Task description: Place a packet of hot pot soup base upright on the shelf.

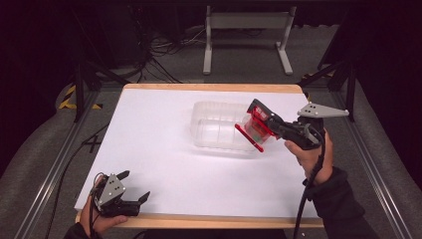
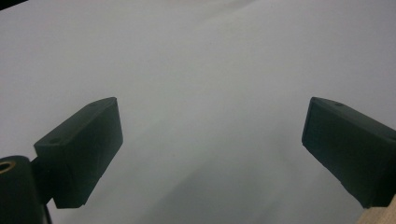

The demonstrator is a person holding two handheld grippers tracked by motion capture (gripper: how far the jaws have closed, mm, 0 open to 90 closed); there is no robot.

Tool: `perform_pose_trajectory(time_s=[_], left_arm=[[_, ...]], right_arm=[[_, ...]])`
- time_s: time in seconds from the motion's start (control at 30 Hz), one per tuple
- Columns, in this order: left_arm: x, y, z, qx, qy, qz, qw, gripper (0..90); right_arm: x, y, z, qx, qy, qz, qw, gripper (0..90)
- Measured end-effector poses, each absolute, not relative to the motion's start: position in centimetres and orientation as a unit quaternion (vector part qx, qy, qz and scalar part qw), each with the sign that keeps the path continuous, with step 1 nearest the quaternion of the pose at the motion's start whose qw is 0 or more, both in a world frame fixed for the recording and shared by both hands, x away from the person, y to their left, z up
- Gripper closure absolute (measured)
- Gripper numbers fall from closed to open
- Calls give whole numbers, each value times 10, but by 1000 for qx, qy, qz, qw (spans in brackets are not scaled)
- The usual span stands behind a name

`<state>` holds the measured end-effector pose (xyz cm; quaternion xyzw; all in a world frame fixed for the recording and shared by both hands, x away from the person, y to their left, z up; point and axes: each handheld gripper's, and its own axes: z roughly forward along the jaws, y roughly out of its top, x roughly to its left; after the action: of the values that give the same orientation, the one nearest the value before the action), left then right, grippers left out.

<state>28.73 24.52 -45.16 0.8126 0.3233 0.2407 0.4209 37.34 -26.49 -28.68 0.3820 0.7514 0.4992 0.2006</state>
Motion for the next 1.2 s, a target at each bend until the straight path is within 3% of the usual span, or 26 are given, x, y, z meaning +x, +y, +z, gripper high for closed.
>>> perform_pose_trajectory(time_s=[0.2,0.37,0.6,1.2], left_arm=[[287,245,-452,813,323,241,421,56],[287,245,-452,813,323,239,422,56],[287,246,-452,814,322,237,421,57],[286,245,-452,814,319,239,423,59]], right_arm=[[396,-253,-282,407,741,479,235,900],[418,-241,-292,441,730,472,224,900],[437,-223,-304,482,712,445,247,900],[434,-201,-304,516,671,469,252,900]])
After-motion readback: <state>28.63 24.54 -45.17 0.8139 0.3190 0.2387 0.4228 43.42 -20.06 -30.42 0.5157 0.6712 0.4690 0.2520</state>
